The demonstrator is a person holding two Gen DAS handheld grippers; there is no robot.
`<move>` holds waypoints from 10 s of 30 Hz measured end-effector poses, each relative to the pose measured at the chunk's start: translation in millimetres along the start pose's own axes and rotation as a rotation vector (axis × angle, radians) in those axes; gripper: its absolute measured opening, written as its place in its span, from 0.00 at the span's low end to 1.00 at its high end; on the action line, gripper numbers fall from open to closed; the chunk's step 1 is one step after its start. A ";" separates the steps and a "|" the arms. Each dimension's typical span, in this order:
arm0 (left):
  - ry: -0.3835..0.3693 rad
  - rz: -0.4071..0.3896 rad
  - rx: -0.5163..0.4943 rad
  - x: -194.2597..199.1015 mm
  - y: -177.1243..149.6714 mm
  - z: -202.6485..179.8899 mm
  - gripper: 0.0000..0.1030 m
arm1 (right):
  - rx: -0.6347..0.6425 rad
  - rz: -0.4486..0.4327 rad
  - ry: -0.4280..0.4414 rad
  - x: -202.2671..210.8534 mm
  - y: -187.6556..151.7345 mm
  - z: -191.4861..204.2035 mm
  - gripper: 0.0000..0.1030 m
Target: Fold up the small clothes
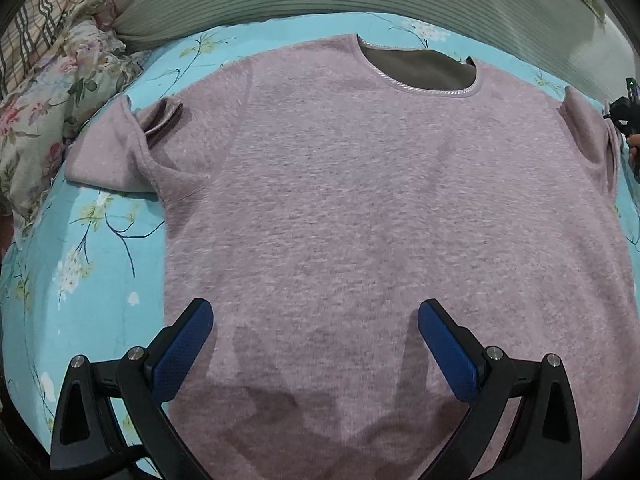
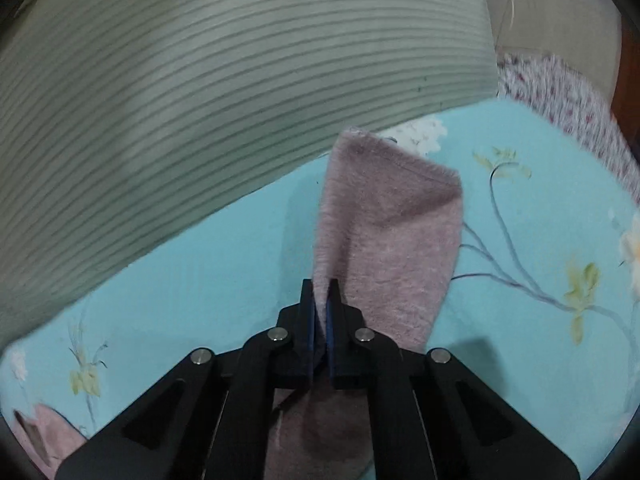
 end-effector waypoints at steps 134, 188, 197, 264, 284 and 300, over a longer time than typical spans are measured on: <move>-0.121 -0.171 0.143 -19.4 109.4 146.1 0.12 | 0.265 0.196 0.396 129.6 -240.0 133.0 0.07; -0.414 -0.385 -0.009 124.8 172.4 59.7 0.03 | 0.300 0.188 0.714 253.3 -325.5 161.1 0.54; -0.591 -0.325 -0.052 68.1 173.2 -129.7 0.03 | 0.033 0.090 0.633 240.6 -267.8 71.7 0.54; -0.050 -0.228 0.419 -5.2 23.7 183.3 0.36 | 0.153 -0.146 0.574 217.6 -213.4 143.5 0.09; -0.338 -0.127 0.228 -23.3 80.7 100.1 0.34 | 0.237 0.100 0.516 168.9 -247.5 167.8 0.41; -0.264 -0.137 0.190 37.8 15.2 121.1 0.47 | 0.175 0.089 0.514 216.2 -269.6 94.2 0.40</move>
Point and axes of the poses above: each gripper's, at about its wrist camera, not at the fingertips, and x roughly against the way its jaws point, z to its left, y to its top, the point moved 8 cm from there along -x, roughly the way its jaws point, and after that the axes turned 10 degrees about -y, right-handed, at the moved point
